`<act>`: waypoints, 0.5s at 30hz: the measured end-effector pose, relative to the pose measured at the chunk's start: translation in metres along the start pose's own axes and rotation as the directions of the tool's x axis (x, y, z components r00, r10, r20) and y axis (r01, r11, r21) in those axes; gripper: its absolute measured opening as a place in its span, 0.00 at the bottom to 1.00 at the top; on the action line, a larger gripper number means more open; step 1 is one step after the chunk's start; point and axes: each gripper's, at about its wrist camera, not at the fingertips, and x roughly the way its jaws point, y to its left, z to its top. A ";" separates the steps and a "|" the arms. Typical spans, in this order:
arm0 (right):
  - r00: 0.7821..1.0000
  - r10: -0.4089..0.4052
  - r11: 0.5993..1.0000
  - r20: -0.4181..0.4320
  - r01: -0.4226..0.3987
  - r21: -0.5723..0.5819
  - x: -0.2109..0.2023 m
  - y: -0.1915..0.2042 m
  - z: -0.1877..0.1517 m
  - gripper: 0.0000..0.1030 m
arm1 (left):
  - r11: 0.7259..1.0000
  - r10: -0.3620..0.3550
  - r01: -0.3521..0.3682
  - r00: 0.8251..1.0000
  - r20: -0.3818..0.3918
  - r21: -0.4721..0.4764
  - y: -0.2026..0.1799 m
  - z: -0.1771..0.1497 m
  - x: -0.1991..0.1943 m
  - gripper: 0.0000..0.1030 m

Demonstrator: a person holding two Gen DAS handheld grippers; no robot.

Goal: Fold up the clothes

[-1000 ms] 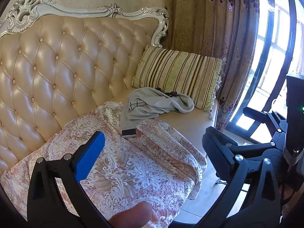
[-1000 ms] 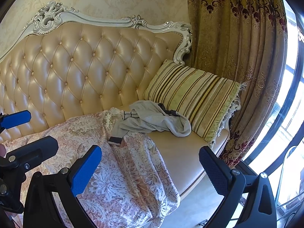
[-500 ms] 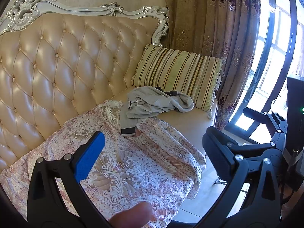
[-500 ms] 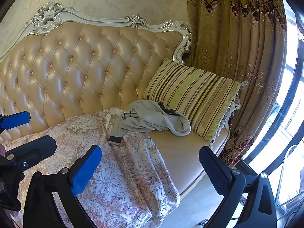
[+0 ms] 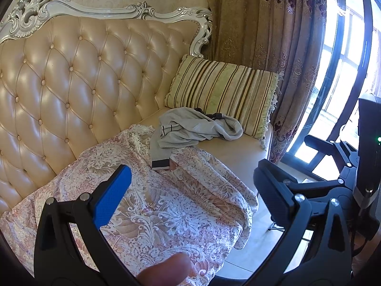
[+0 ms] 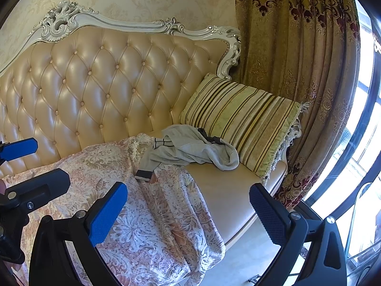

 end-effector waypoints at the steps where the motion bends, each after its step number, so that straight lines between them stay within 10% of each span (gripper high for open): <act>1: 1.000 0.000 1.000 0.000 0.000 0.000 0.000 0.000 0.000 1.00 | 1.000 -0.001 0.001 1.000 -0.001 -0.001 0.001 0.000 0.000 1.00; 15: 1.000 -0.003 1.000 0.001 0.003 -0.005 0.001 0.001 -0.001 1.00 | 1.000 0.003 -0.003 1.000 0.000 -0.002 0.002 -0.001 0.000 1.00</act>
